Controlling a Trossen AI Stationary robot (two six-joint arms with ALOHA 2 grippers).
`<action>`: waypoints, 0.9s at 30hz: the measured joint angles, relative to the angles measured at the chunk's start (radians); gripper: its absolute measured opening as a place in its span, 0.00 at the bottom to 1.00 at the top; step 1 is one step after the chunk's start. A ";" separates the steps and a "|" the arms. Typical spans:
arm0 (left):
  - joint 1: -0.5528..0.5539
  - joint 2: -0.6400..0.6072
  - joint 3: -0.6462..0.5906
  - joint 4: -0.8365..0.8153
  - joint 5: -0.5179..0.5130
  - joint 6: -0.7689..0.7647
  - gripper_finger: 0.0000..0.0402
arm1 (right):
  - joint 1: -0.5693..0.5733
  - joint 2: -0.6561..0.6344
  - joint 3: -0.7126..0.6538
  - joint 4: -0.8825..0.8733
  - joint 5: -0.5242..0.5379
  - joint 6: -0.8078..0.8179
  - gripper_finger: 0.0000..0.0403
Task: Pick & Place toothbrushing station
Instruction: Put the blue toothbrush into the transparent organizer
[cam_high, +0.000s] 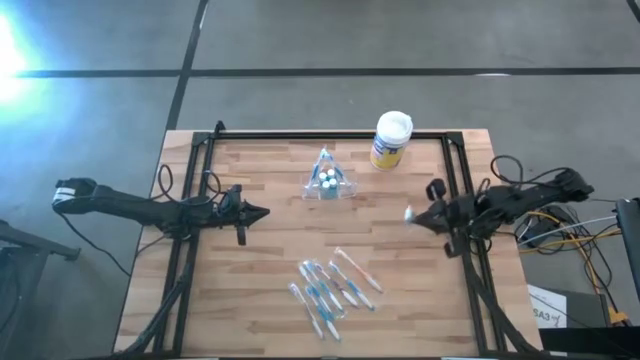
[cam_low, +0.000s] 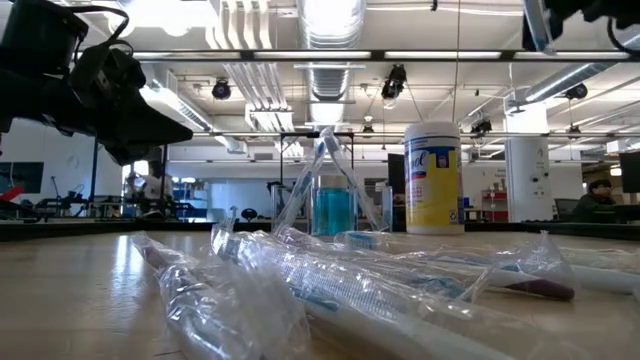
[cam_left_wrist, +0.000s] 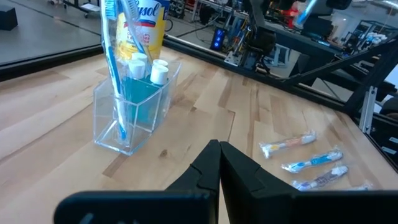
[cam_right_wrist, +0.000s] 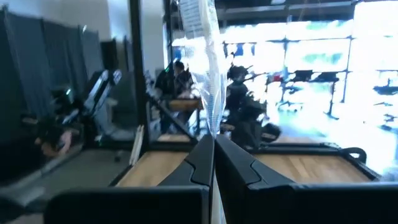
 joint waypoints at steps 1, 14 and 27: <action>0.000 0.000 0.000 0.001 -0.003 0.000 0.02 | 0.000 -0.045 -0.022 -0.004 0.005 0.003 0.02; 0.000 0.000 0.000 0.002 -0.010 0.008 0.02 | 0.000 -0.343 -0.190 -0.110 0.099 0.015 0.02; 0.000 0.003 0.000 -0.002 -0.022 0.026 0.02 | 0.000 -0.334 -0.211 -0.092 0.106 0.036 0.02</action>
